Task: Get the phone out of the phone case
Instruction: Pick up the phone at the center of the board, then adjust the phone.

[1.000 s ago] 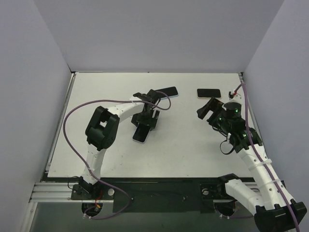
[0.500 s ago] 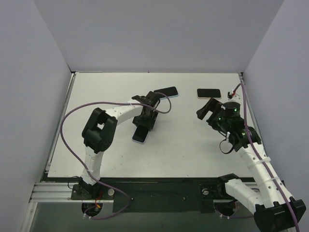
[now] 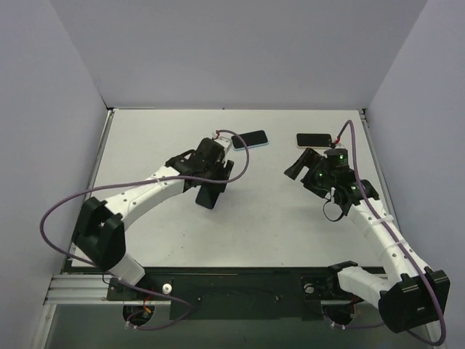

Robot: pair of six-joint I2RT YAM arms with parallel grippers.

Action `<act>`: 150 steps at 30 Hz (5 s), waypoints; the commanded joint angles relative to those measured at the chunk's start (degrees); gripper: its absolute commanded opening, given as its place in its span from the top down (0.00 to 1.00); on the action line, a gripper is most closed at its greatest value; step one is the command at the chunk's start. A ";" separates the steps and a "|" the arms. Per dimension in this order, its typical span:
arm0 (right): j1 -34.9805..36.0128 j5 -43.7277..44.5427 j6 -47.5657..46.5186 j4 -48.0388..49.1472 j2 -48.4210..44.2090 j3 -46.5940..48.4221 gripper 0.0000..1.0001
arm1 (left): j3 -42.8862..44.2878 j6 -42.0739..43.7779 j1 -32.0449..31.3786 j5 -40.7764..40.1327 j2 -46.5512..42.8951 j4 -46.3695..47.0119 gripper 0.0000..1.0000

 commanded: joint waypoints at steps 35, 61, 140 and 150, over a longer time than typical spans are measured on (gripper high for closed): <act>20.94 -26.86 -1.49 3.61 24.43 17.94 0.95 | -9.44 13.39 -18.76 -0.76 -23.13 17.45 1.00; 12.76 -5.43 26.11 69.79 -3.08 -15.02 1.00 | -29.54 -34.06 9.98 27.59 -33.77 59.93 0.06; 21.72 -42.68 -0.88 31.36 -1.15 1.51 1.00 | -18.32 -48.04 8.92 62.43 -24.80 67.28 1.00; 22.08 -29.32 9.84 49.76 -3.35 -6.41 1.00 | -23.24 -64.31 8.83 56.46 -22.86 86.27 0.61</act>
